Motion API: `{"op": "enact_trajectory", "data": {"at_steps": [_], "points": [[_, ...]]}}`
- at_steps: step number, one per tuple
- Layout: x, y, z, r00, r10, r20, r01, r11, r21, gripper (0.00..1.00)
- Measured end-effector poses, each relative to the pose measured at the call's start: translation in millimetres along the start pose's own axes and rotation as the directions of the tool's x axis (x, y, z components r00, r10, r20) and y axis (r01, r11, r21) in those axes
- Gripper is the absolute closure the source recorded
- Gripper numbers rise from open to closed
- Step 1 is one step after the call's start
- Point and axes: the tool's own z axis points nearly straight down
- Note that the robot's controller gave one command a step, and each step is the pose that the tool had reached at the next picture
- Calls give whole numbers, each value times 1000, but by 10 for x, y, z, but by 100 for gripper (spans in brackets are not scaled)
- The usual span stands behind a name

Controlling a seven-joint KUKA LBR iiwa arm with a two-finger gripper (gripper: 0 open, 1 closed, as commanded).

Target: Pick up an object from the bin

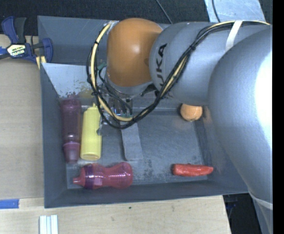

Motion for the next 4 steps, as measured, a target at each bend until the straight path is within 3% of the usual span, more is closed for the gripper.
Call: {"op": "enact_trajectory", "data": {"at_steps": [1,2,3,4], "points": [[0,0,0,1000,0,0,0,1000,0,0],[60,2,-471,1000,-3,8,3,1000,-3,0],[-153,-5,130,987,-158,6,158,987,-1,0],[-116,-41,361,983,-184,0,184,983,0,0]]}}
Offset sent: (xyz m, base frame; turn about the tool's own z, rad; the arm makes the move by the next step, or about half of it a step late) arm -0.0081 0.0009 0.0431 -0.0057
